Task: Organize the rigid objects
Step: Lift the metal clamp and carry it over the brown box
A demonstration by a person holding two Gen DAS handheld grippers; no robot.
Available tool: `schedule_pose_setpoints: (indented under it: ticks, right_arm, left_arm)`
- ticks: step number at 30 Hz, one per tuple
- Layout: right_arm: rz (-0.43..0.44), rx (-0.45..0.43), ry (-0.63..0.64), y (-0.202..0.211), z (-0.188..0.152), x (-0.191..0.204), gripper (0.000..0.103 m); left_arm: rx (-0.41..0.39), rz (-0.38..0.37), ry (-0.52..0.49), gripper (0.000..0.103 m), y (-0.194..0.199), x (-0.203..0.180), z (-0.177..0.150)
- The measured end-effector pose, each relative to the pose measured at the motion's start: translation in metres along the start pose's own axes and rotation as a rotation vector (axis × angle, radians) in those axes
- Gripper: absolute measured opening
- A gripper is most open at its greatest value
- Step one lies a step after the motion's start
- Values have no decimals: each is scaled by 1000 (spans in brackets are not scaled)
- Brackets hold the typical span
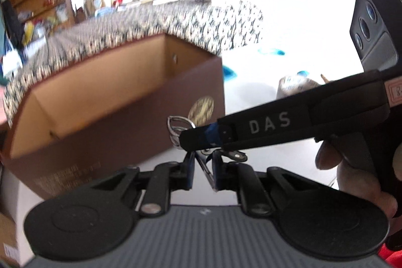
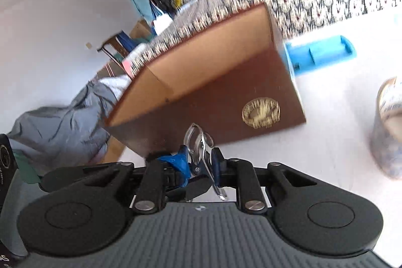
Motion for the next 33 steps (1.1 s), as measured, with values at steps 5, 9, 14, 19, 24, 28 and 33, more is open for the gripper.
schedule_pose_setpoints:
  ticks: [5, 9, 14, 19, 24, 28, 33]
  right_arm:
    - [-6, -72, 74, 9, 33, 14, 0]
    - [16, -86, 97, -5, 69, 18, 0]
    - [34, -47, 111, -42, 113, 18, 0]
    - [17, 47, 101, -87, 144, 16, 1]
    - [1, 140, 76, -136, 154, 4, 1]
    - [-19, 220, 60, -173, 150, -5, 1]
    - [-13, 302, -12, -210, 145, -17, 0]
  left_arm:
    - [-77, 0, -33, 11, 17, 0, 31]
    - [-120, 15, -46, 11, 22, 17, 61]
    - [-116, 28, -25, 11, 6, 52, 98]
    - [-57, 21, 29, 11, -25, 92, 121]
    - [38, 20, 79, 11, -66, 125, 127]
    - [126, 22, 113, 11, -100, 144, 123]
    - [229, 28, 183, 11, -129, 167, 114]
Point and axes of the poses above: each gripper's, at about its wrist camera, not at the fingertips, and y roughly against the way its jaws point, x to its left, z to its top, the point moved 4 cm from there along -y, roughly the way its jaws point, and after that the axes turned 5 degrees about y, right-handed, at the moved point
